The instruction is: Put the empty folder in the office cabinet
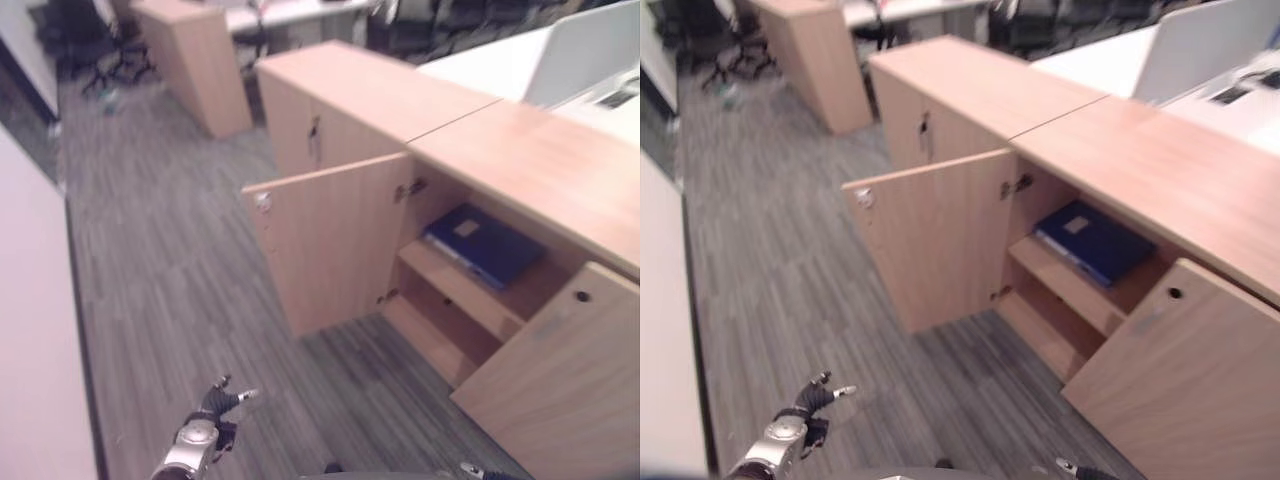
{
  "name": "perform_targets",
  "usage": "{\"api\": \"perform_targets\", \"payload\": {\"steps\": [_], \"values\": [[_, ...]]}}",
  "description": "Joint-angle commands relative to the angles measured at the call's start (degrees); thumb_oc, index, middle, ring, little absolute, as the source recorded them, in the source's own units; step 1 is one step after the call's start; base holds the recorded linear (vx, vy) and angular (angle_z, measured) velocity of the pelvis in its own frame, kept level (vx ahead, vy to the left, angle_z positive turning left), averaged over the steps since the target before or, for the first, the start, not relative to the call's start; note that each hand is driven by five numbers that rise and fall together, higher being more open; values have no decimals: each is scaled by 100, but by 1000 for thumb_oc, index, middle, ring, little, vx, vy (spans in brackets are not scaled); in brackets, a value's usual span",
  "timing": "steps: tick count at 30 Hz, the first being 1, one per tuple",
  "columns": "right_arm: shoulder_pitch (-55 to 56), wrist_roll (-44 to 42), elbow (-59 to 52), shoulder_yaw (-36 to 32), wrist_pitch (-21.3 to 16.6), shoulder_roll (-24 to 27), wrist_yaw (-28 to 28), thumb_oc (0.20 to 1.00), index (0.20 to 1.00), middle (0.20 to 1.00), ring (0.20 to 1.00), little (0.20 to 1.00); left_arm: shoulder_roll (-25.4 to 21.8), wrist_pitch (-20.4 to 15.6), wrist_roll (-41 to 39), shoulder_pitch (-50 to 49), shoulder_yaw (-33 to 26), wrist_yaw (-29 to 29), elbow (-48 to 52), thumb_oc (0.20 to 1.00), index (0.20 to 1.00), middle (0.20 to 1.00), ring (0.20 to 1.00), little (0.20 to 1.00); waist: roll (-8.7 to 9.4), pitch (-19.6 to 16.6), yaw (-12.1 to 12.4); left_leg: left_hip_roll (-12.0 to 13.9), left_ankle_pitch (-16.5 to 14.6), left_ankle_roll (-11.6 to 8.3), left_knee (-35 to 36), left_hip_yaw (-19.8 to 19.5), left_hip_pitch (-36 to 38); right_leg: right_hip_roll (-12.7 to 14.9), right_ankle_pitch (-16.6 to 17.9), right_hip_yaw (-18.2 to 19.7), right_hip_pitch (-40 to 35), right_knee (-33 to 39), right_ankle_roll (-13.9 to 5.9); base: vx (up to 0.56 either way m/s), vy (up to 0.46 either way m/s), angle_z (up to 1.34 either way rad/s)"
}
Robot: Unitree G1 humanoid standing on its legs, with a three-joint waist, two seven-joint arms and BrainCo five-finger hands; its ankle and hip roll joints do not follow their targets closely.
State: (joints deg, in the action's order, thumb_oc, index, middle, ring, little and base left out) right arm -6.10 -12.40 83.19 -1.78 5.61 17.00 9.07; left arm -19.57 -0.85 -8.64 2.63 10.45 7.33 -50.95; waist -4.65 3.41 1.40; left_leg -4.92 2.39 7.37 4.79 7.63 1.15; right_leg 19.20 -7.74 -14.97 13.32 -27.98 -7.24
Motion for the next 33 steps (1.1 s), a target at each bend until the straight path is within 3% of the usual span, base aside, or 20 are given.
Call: {"api": "perform_targets", "payload": {"steps": [1,3,5,8,14,16,18,20,22,23,25,27,29,33], "values": [[-119,-254,276,-127,-25,-164,8,1000,1000,1000,1000,1000,-219,-404,-126,232,-379,198,341,1000,1000,1000,1000,1000,244,47,-296,182,-502,-552,21,-34,6,-939,589,336,-320,1527,58,73,-203,93],[-132,-319,218,-118,-52,-166,17,1000,1000,1000,1000,1000,-392,-441,-166,366,-487,279,534,1000,1000,1000,1000,1000,361,52,-333,122,-512,-579,21,-140,25,-1115,886,270,-282,2064,-51,175,-189,86],[-83,-330,140,-134,-65,-190,6,1000,1000,1000,1000,1000,-493,-431,-125,371,-601,284,787,1000,1000,1000,1000,1000,442,37,-363,80,-580,-584,21,-209,110,-1135,975,26,-527,2517,-113,200,-149,56],[-12,-285,96,-89,-70,-227,-28,1000,1000,1000,1000,1000,-531,-412,-129,228,-794,301,957,1000,1000,1000,1000,1000,493,-62,-363,104,-636,-613,21,-186,175,-1223,979,28,-723,2691,-55,178,-145,14],[-16,-320,-83,-73,-140,-116,-46,1000,1000,1000,1000,1000,-710,-376,-107,3,-1197,265,1685,1000,1000,1000,1000,1000,437,-279,-380,397,-759,-809,19,-62,415,-1530,823,133,-1079,2955,107,213,-153,-4],[4,-357,-113,-75,-160,-108,-63,1000,1000,1000,1000,1000,-785,-369,-70,58,-1223,286,1889,1000,1000,1000,1000,1000,464,-261,-407,525,-889,-886,-239,-1,427,-1593,687,173,-1134,2857,192,128,-144,-9],[27,-457,-130,-91,-192,-68,-50,1000,1000,1000,1000,1000,-859,-389,-74,271,-1156,310,2099,1000,1000,1000,1000,1000,541,-152,-473,727,-1148,-1042,-1115,127,175,-1607,516,154,-1224,2712,320,76,-180,-1],[34,-481,-121,-101,-189,-47,-39,1000,1000,1000,1000,1000,-893,-398,-84,371,-1113,318,2068,1000,1000,1000,1000,1000,586,-121,-489,814,-1232,-1073,-1540,183,-12,-1603,488,131,-1262,2705,367,25,-110,7],[88,-509,-53,-130,-165,47,-13,1000,1000,1000,1000,1000,-945,-391,-121,638,-972,308,2112,1000,1000,1000,1000,1000,650,-42,-536,1148,-1107,-1135,-2461,359,-437,-1634,339,96,-1505,2767,445,67,-127,-5],[90,-502,-30,-143,-153,82,-9,1000,1000,1000,1000,1000,-960,-392,-141,720,-944,312,2078,1000,1000,1000,1000,1000,684,9,-529,1244,-999,-1089,-2571,485,-593,-1606,387,58,-1507,2780,487,83,-71,-5],[131,-386,53,-110,-134,194,-37,1000,1000,1000,1000,1000,-1075,-391,-116,812,-920,314,1961,1000,1000,1000,1000,1000,725,-7,-437,1153,-807,-1041,-2031,97,-850,-1584,374,226,-1563,2837,461,65,20,-18],[150,-339,49,-104,-147,264,-46,1000,1000,1000,1000,1000,-1150,-385,-127,834,-948,307,1845,1000,1000,1000,1000,1000,652,7,-350,950,-426,-1127,-1417,-459,-912,-1661,318,442,-1594,2844,480,78,58,-61],[161,-327,12,-111,-172,326,-55,1000,1000,1000,1000,1000,-1189,-394,-223,895,-969,317,1691,1000,1000,1000,1000,1000,564,9,-307,822,-333,-1180,-1078,-934,-845,-1721,273,649,-1646,2837,471,98,61,-72],[307,-345,-20,-158,-208,330,-105,1000,1000,1000,1000,1000,-1191,-417,-458,1082,-879,297,1348,1000,1000,1000,1000,1000,450,-167,-371,892,-250,-1198,-583,-980,-394,-1741,256,763,-1780,2952,454,137,74,-65]]}}
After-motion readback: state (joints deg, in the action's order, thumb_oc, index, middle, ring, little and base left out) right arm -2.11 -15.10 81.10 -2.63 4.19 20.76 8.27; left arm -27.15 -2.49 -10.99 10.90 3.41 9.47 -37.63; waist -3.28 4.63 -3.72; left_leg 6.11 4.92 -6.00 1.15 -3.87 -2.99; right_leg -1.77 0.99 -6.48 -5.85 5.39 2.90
